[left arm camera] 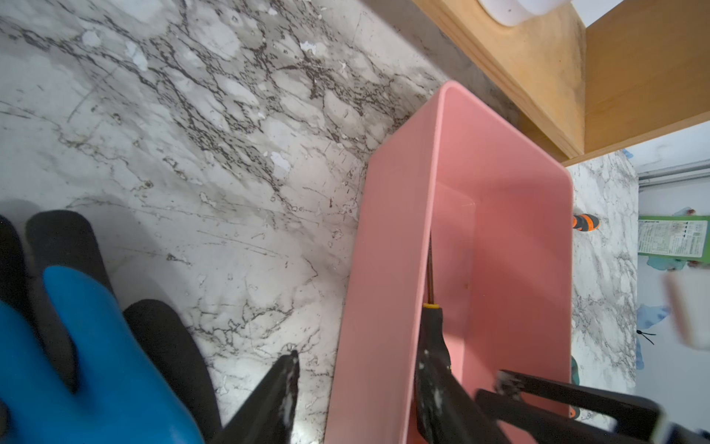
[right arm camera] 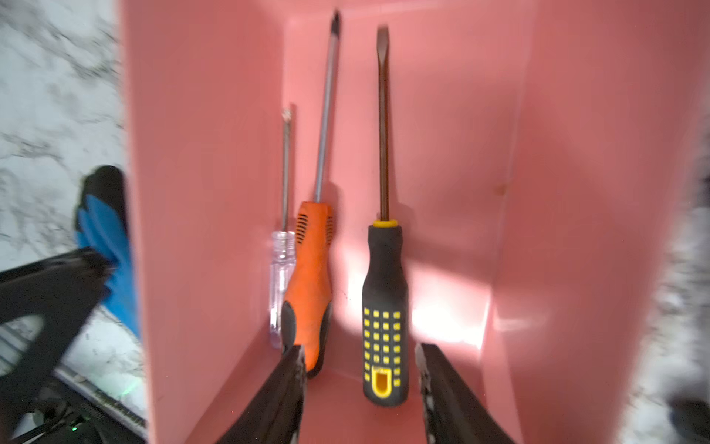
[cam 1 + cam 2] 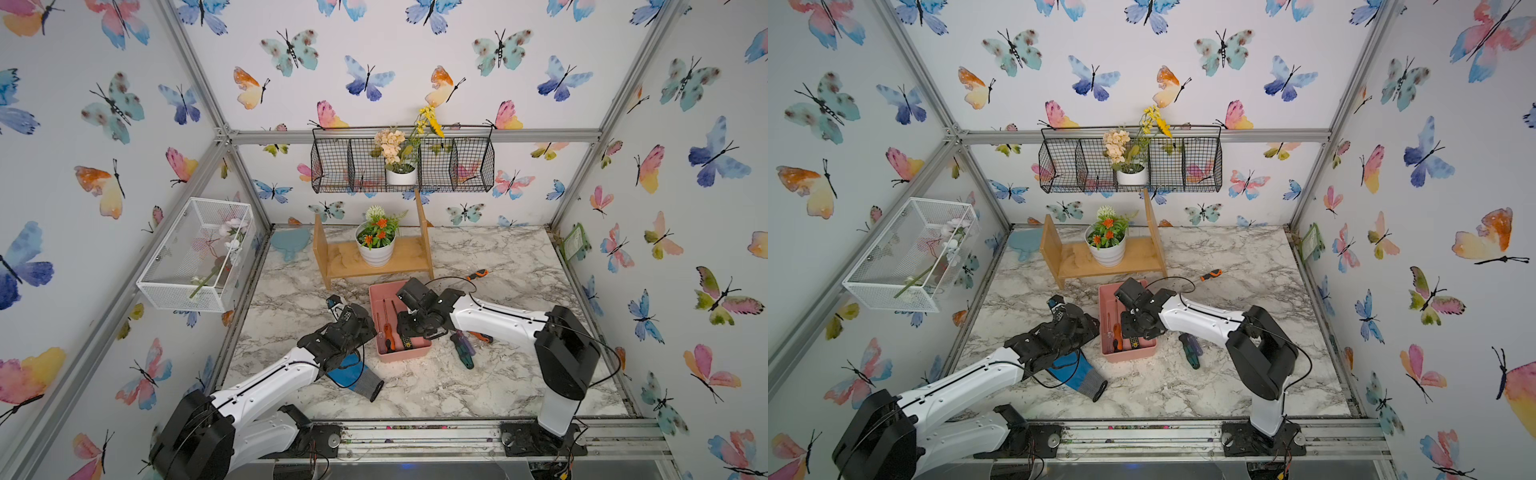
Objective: Put the screwdriver on the desktop into the storage box
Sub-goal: Place the screwdriver in the storage box, then pick up the screwdriver from the center of the board.
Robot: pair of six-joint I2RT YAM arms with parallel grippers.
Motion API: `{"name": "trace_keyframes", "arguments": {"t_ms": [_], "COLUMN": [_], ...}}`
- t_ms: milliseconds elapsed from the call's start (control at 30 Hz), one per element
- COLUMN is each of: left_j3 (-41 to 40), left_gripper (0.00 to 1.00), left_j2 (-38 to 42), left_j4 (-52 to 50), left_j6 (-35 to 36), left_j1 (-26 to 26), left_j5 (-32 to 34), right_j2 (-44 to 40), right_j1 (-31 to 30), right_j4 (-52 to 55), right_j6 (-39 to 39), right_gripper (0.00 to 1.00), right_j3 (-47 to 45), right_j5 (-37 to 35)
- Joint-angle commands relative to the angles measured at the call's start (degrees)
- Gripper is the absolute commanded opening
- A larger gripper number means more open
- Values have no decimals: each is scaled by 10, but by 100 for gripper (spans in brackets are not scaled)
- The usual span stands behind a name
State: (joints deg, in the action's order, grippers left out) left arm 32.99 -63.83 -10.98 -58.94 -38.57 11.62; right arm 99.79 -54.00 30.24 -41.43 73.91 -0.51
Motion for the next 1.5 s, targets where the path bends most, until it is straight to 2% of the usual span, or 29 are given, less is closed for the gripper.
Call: {"name": "trace_keyframes", "arguments": {"t_ms": [0, 100, 200, 233, 400, 500, 700, 933, 1467], "left_j3": [13, 19, 22, 22, 21, 23, 33, 33, 35], "left_gripper": [55, 56, 56, 55, 55, 55, 56, 57, 54], "left_j2": [-4, -10, -17, -20, -30, -30, -27, -30, -37], "left_j4": [-6, -6, -1, 2, 5, 2, -11, -6, -1], "left_j6": [19, 32, 36, 37, 39, 38, 43, 40, 39], "left_j1": [4, 4, 4, 4, 4, 4, 4, 4, 4], "left_j5": [-10, -8, -10, -15, -32, -31, -29, -33, -34], "right_j2": [-95, -150, -179, -187, -209, -200, -171, -140, -74], "right_j1": [-2, -1, 9, 14, 34, 38, 48, 77, 79], "right_j4": [3, 59, 107, 116, 94, 76, 87, 66, 45], "right_j6": [20, 48, 61, 60, 38, 31, 56, 87, 109], "right_gripper": [49, 49, 49, 52, 52, 52, 52, 50, 45], "right_j3": [-30, -60, -94, -111, -195, -218, -215, -213, -206], "right_j5": [-91, -155, -175, -171, -90, -77, -103, -77, -44]}}
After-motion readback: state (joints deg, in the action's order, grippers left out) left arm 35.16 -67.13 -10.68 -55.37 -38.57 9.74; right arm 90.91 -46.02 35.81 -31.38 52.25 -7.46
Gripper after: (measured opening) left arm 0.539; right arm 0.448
